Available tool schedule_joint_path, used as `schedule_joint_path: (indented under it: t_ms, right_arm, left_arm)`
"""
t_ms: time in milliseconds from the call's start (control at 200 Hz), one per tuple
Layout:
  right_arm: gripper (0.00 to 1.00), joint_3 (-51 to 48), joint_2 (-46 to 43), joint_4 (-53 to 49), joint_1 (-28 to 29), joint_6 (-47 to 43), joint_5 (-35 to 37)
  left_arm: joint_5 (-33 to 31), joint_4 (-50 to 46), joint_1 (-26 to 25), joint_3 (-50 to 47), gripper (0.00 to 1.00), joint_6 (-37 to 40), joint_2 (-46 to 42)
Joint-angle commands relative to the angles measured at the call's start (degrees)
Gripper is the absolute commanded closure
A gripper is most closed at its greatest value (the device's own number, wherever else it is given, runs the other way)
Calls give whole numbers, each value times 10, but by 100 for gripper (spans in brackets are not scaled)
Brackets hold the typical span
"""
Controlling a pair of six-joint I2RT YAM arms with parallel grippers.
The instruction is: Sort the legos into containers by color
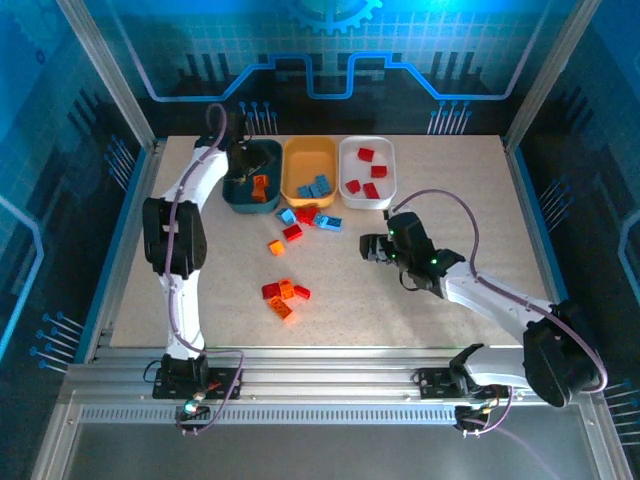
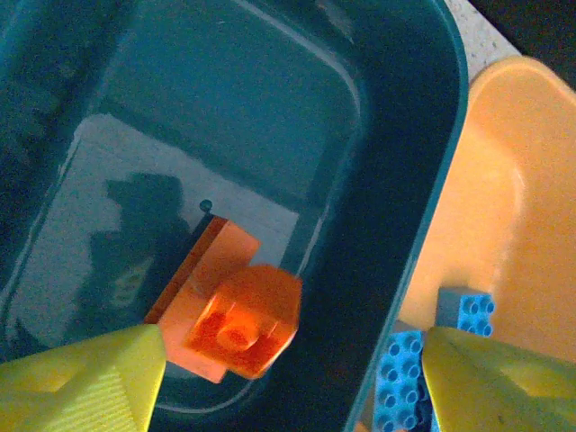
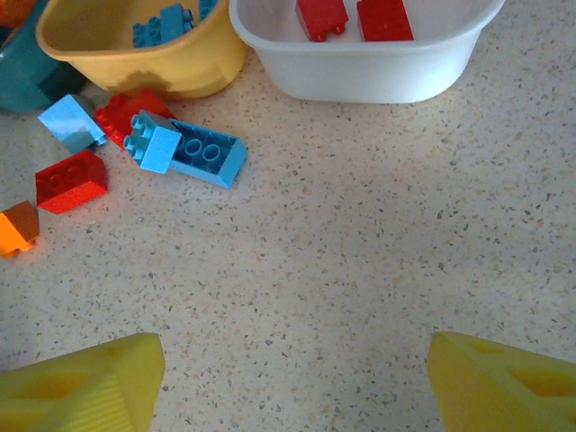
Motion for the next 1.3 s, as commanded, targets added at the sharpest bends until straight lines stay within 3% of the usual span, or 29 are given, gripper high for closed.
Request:
schedule_joint_path:
  t_ms: [0,140,345,460,685,840,1075,1296]
  right_arm:
    - [21,9,-25,-3,14,-14,7]
    - [21,10,-22,5,38,-27,11]
    - [21,16,0,-4,47,-27,47]
    - [21,11,-12,-3,47,-22,49]
    - [21,1,-39,-3,47,-17,58]
    - [21,1,-33,-1,46,-14,57]
    - [21,4,-22,-4,47,-19,66]
    - [21,5,-23,-8,46,-25,82]
  left_arm:
    - [36,-14,3,5,1,3,-26]
    - [74,18,-1,-91,1,-29,-123]
    - [44,82,-60,-421,1,-117,-331]
    - [24,75,-109,-553,1,-153,-431]
    - [-66,-4,-202,-643,10,-140,-563]
    - [-96,53,-202,-643,11,-106,-541]
    - [-118,67,-199,-509,13,-79,-355]
    - [-149,47,-190,-421,13,-82,-247]
